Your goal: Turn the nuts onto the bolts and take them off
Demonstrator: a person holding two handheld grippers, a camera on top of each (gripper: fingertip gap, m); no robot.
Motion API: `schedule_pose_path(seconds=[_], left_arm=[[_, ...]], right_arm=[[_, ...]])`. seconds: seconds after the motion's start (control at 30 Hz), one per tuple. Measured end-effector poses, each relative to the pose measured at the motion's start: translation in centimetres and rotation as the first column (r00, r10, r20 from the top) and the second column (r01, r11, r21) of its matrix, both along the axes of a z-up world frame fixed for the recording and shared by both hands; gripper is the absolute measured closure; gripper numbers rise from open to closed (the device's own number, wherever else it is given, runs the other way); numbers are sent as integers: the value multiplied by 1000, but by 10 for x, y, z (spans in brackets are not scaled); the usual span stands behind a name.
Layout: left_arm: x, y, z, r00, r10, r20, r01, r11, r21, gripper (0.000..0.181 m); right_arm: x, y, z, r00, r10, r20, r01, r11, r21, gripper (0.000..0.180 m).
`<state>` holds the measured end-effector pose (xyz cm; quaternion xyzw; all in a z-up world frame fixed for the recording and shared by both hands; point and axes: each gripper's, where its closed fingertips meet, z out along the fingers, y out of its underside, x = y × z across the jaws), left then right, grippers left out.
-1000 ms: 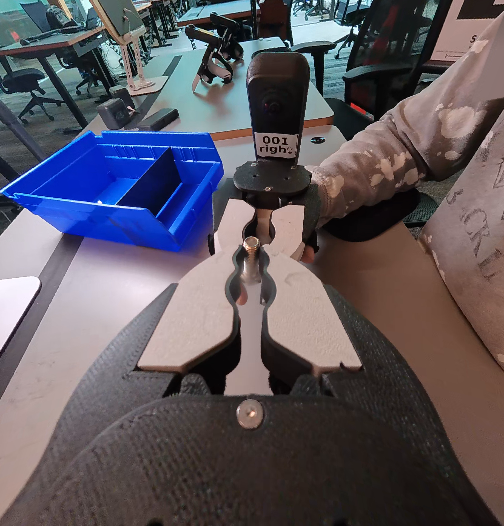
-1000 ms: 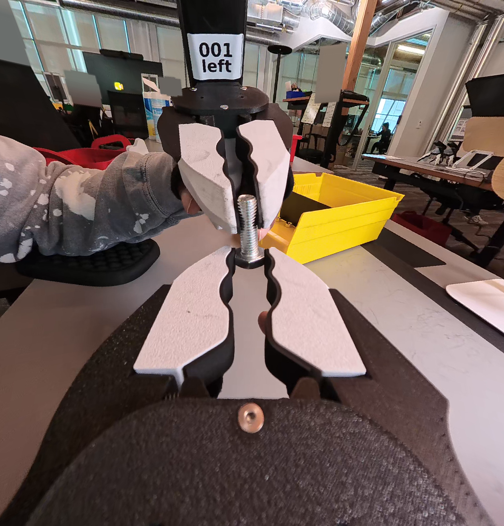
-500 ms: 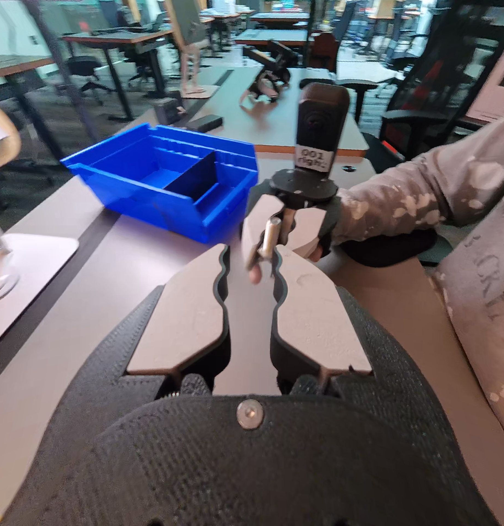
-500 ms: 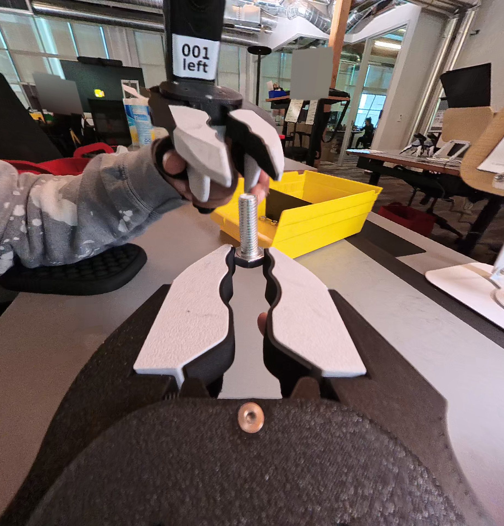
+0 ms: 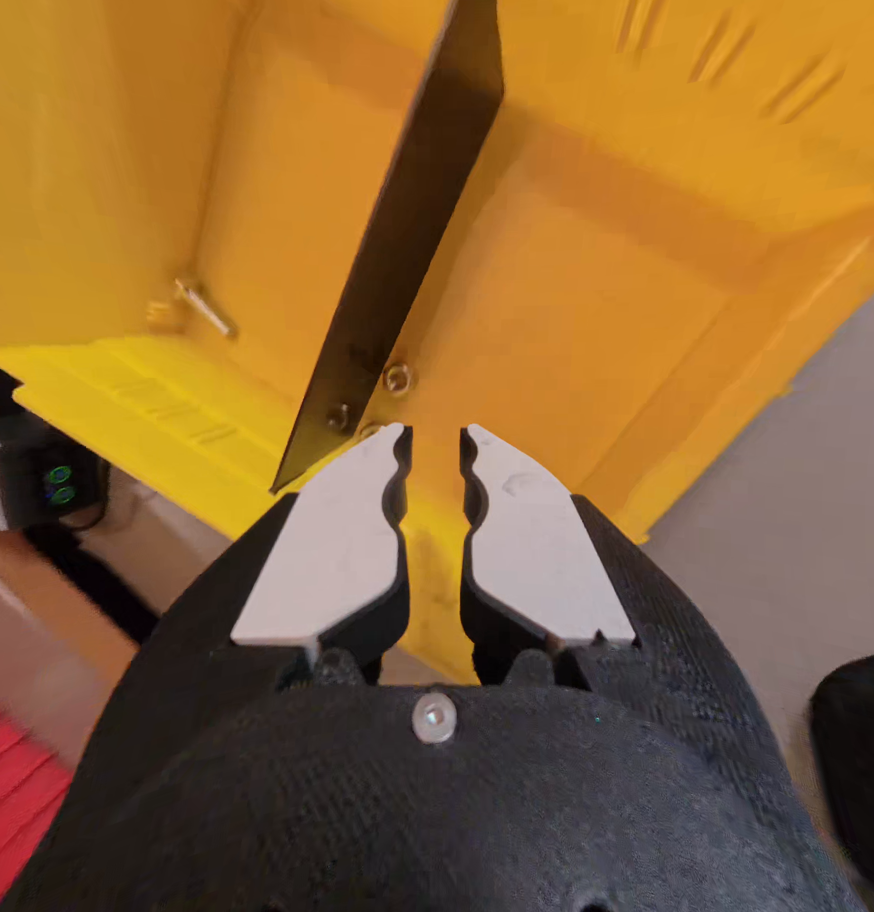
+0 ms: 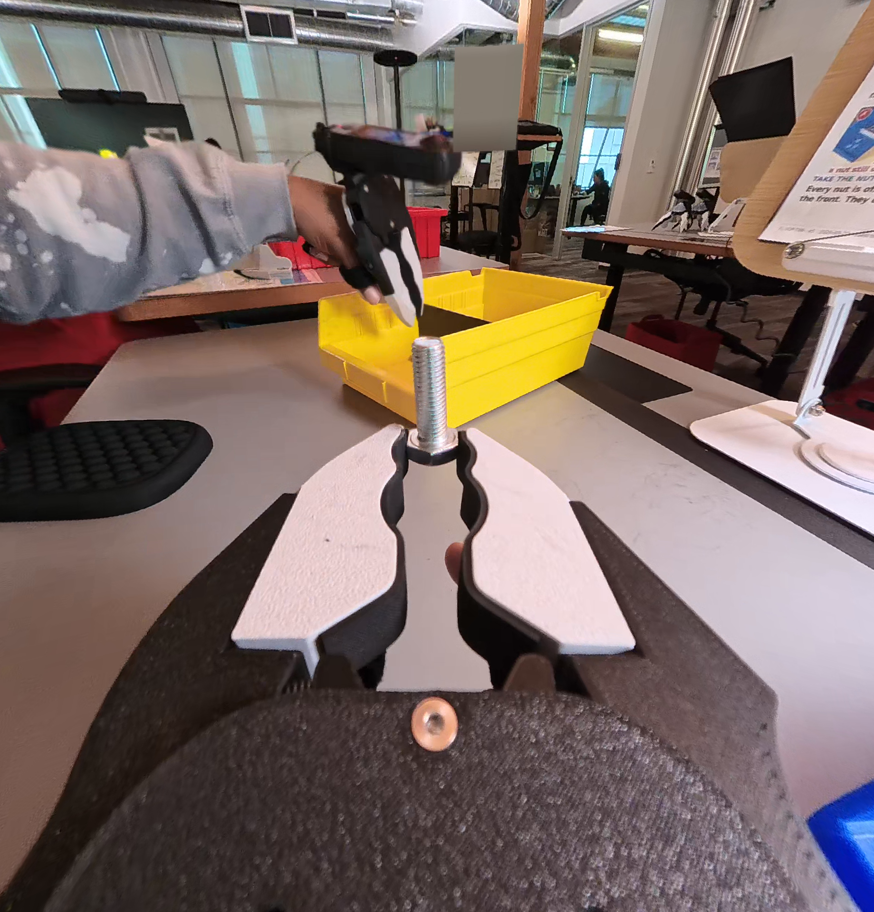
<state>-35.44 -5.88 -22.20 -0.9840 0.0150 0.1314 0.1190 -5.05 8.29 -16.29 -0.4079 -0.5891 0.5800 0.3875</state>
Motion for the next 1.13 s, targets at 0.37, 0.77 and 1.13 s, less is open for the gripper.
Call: schedule_pose_path(seconds=[0.37, 0.77, 1.13], left_arm=[[-35, -8, -52, 984, -107, -142, 43, 919, -392, 166], [-28, 25, -70, 980, -170, -104, 136, 951, -277, 176], [-8, 44, -64, 956, 246, 158, -251, 968, 9, 154]], right_arm=[[-1, 2, -8, 1000, -3, 28, 3, 1000, 3, 161], [-4, 4, -15, 999, 9, 51, -9, 1000, -14, 161], [-3, 5, -15, 999, 6, 47, -5, 1000, -20, 161]])
